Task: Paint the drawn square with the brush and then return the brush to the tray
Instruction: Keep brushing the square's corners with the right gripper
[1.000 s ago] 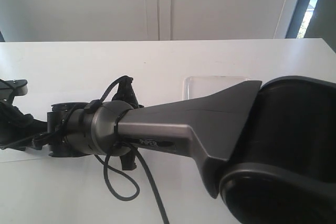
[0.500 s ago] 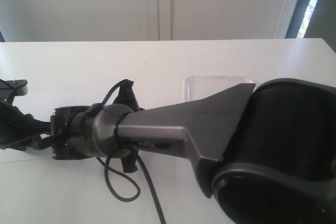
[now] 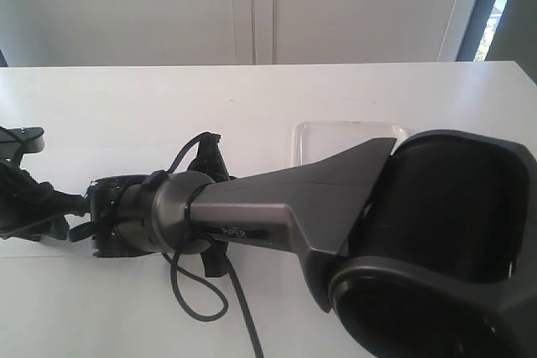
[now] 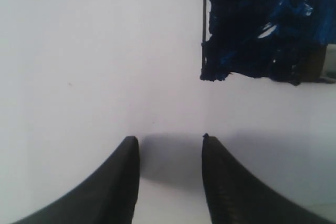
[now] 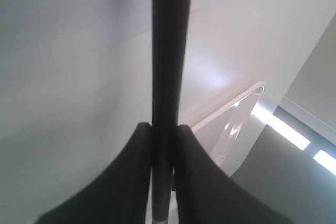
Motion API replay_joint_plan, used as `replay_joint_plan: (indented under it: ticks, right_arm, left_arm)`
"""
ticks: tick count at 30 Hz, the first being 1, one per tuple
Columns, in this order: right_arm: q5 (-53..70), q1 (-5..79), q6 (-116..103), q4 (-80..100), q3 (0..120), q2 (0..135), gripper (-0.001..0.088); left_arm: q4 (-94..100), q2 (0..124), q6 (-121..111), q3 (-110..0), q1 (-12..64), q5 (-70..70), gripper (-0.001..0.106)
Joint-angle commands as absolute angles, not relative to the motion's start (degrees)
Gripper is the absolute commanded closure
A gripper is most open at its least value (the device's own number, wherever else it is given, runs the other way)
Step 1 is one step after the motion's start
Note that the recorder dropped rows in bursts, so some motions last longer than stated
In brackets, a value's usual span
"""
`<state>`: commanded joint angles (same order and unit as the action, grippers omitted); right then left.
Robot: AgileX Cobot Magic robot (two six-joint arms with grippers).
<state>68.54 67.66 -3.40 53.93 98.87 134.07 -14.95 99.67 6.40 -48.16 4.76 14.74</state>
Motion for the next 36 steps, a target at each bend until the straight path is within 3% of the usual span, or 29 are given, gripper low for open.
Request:
replay_joint_plan:
  ticks: [36]
  right_arm:
    - [66.5,66.2,-1.4,51.9,104.2,137.4,0.0868]
  left_arm:
    - [-15.0,99.7,6.5,-48.2,4.8,14.8,0.061]
